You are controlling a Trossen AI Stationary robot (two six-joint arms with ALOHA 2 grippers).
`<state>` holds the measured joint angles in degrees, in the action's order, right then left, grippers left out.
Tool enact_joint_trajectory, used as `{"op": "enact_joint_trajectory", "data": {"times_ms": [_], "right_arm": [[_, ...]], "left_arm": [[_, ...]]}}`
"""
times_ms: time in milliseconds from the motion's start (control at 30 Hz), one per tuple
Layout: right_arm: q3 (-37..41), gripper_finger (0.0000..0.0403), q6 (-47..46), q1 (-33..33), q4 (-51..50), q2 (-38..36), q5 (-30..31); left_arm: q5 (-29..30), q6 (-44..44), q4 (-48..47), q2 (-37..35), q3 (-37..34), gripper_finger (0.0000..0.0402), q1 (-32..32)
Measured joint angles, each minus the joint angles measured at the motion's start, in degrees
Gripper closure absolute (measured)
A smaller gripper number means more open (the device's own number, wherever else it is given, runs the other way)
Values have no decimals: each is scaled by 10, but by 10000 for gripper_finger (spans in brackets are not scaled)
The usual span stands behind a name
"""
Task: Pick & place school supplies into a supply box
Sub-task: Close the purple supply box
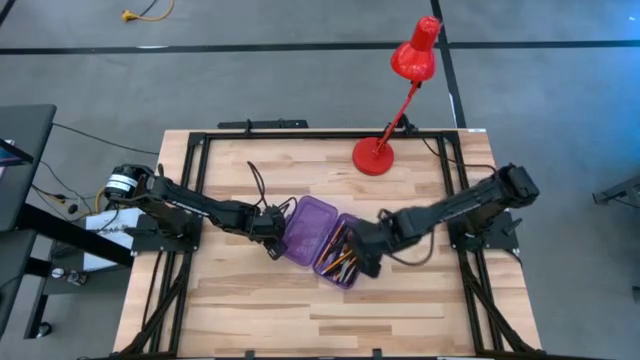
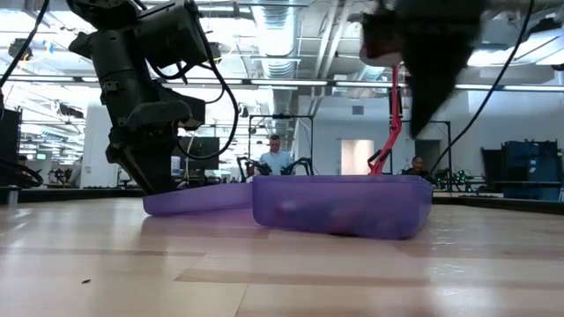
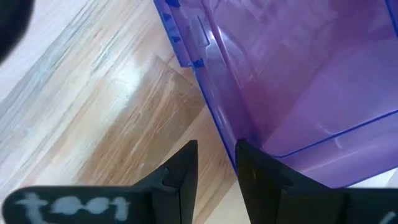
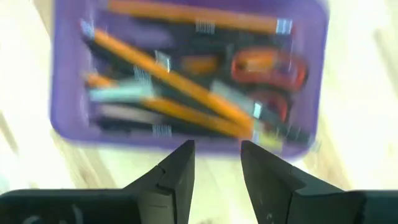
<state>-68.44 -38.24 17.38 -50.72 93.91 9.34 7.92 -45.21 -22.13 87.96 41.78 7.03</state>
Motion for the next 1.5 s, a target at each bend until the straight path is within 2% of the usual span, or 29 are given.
{"op": "enact_joint_trajectory", "data": {"times_ms": [233, 367, 600, 867, 1067, 1500], "right_arm": [[86, 278, -111, 60, 22, -36, -2], [121, 280, -88, 79, 94, -28, -1], [141, 295, -63, 89, 159, 41, -2], [139, 297, -46, 47, 178, 69, -16], [142, 297, 18, 3, 180, 63, 0], [141, 297, 129, -62, 178, 62, -21]], "left_arm": [[-1, 9, -3, 0, 0, 308, 4], [-1, 11, -3, 0, 0, 308, 5], [0, 11, 7, 0, 0, 308, 5], [-21, 6, 13, 0, 0, 308, 10], [-27, -13, 21, 0, 0, 308, 32], [-38, -57, 23, 0, 0, 308, 97]]}}
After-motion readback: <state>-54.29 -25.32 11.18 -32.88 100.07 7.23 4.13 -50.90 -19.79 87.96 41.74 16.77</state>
